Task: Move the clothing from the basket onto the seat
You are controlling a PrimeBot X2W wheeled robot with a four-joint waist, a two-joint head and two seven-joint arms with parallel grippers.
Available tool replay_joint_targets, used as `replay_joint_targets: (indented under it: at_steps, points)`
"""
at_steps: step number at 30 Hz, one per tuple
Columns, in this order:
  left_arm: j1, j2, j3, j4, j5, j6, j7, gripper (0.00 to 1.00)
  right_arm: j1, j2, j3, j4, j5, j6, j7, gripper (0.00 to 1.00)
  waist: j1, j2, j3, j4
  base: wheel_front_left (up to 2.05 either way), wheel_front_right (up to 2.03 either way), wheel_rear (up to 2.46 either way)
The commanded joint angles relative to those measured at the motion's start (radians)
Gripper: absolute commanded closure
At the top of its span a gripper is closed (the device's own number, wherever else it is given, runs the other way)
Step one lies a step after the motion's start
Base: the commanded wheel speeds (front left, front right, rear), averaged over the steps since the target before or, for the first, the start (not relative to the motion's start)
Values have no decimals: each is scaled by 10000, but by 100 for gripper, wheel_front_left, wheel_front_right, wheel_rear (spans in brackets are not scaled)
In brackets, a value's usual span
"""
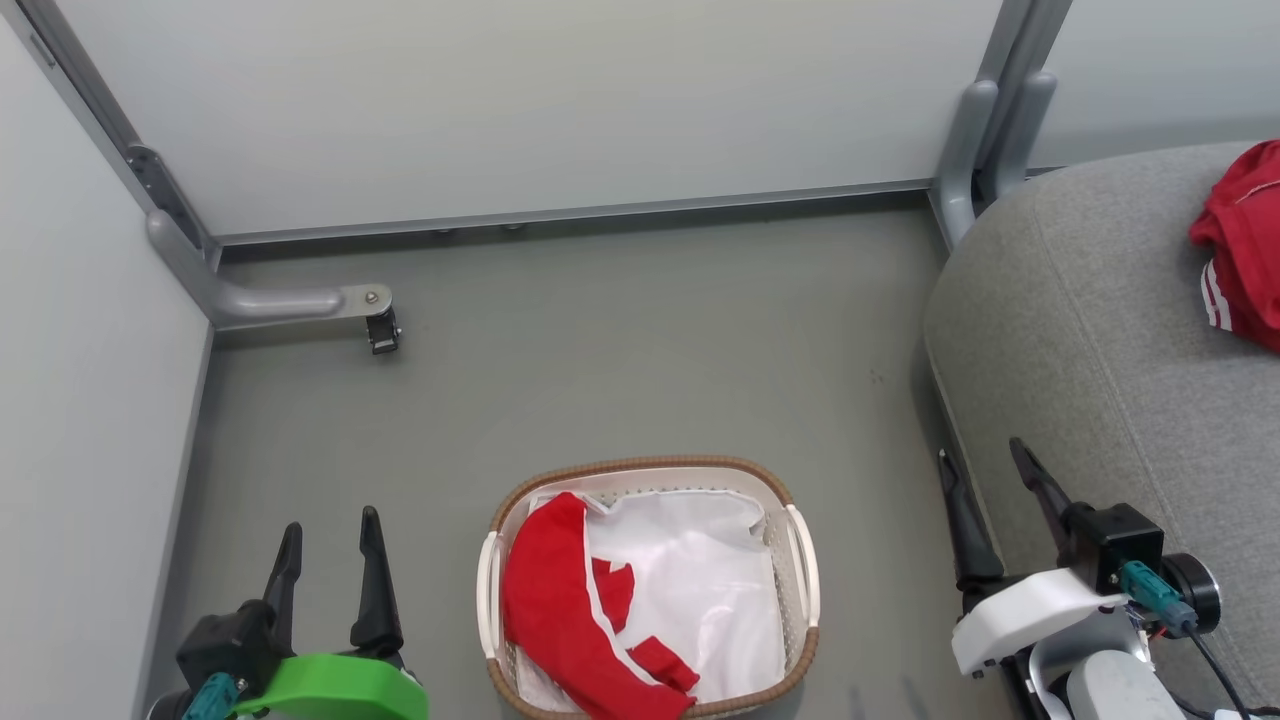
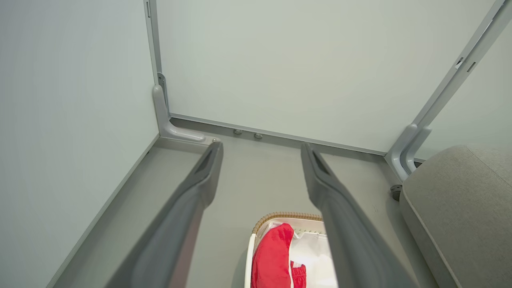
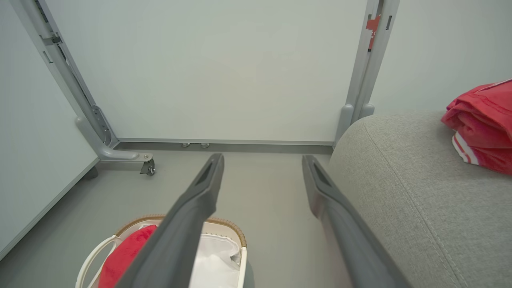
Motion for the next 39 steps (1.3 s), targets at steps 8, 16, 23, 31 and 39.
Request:
replay_joint_targets:
  at_steps: [8, 16, 23, 31, 39]
  points:
    - [202, -38, 154, 12, 93, -95, 6, 0, 186, -43, 368, 19, 100, -14, -45, 0, 1, 0, -240, -181, 0, 0, 0]
    - [133, -41, 48, 30, -60, -79, 6, 0, 162, -42, 352, -9, 118, -14, -45, 0, 1, 0, -237, -144, 0, 0, 0]
    - [97, -42, -40, 14, -50, -66, 6, 0, 131, -42, 351, -49, 159, -14, -45, 0, 1, 0, -179, -111, 0, 0, 0]
    - [-15, -41, -116, -47, -44, -56, 6, 0, 2, -42, 349, -112, 172, -14, -46, 0, 1, 0, 38, -144, 0, 0, 0]
    - [-369, -41, -306, 7, 211, -191, 6, 0, -272, -42, 256, -283, 98, -14, -46, 0, 1, 0, 634, -259, 0, 0, 0]
